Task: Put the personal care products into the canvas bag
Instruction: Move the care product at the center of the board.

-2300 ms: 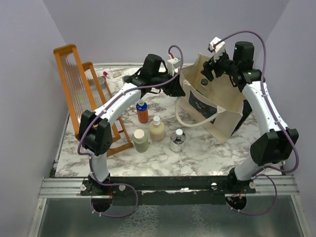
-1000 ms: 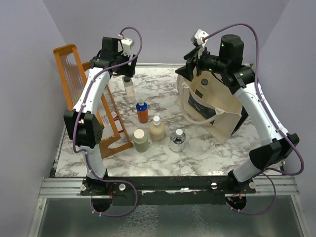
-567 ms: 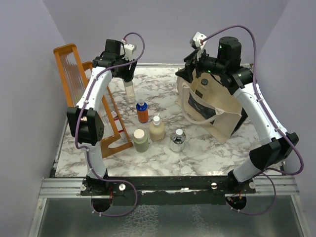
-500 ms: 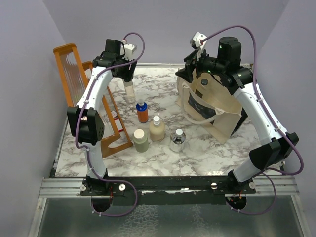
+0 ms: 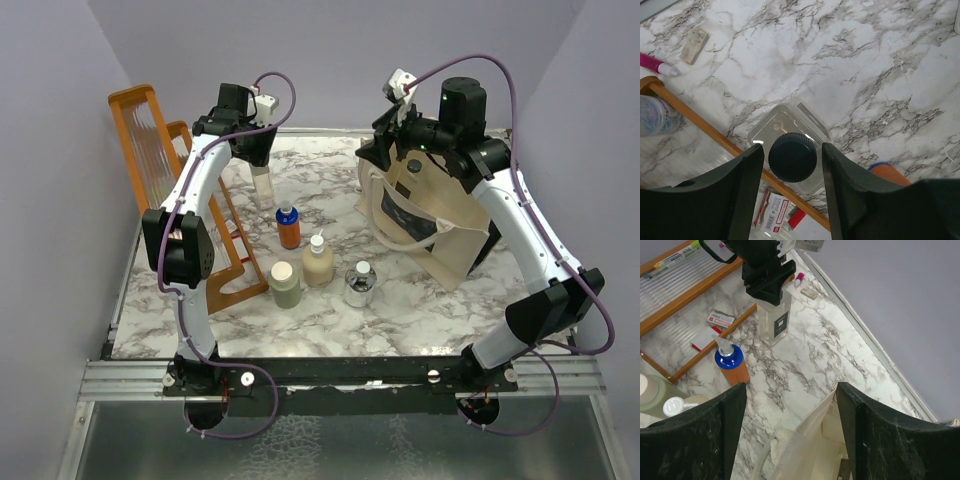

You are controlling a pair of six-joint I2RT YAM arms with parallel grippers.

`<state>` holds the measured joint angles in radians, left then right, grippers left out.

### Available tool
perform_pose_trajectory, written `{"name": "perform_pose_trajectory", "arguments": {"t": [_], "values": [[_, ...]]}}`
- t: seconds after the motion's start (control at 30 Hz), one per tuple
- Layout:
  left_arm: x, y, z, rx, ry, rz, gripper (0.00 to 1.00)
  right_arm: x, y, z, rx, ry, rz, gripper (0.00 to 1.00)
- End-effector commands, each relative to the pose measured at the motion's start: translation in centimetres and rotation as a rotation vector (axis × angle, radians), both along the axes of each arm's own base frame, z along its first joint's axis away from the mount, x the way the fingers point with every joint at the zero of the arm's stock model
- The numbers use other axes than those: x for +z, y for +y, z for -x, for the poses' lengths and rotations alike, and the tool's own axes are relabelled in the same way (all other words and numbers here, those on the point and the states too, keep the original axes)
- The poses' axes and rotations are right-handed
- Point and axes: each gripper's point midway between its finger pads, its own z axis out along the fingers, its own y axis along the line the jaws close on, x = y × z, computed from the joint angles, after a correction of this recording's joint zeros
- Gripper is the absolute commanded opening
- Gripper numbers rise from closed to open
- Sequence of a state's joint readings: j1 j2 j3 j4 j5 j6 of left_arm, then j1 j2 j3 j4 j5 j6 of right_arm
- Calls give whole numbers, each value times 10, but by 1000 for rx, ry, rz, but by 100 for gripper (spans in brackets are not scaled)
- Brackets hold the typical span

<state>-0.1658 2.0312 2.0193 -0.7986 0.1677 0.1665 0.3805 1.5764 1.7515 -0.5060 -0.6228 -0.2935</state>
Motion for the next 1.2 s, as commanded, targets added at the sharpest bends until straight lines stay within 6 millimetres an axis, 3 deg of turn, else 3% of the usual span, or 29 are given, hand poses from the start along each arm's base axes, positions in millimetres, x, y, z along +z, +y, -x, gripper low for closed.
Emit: {"name": "perform_pose_trajectory", "arguments": {"t": [0.0,0.3,0.53,0.87,1.17], "values": [[1,-3,-2,0,3,5,50,10,-2,8,-3,-37,2,72],[2,-6,3,-7,17,24,32,8,-2,7,-2,-31,5,73],[18,-27,9,-55,-9,89,0,7,-1,7,-1,-26,3,73],[43,-81,17,-75,-75,169,0,-1,0,4,-4,-5,10,73],[29,-128,26,-65,-45,186,0,-14,0,0,-7,25,27,73]]}}
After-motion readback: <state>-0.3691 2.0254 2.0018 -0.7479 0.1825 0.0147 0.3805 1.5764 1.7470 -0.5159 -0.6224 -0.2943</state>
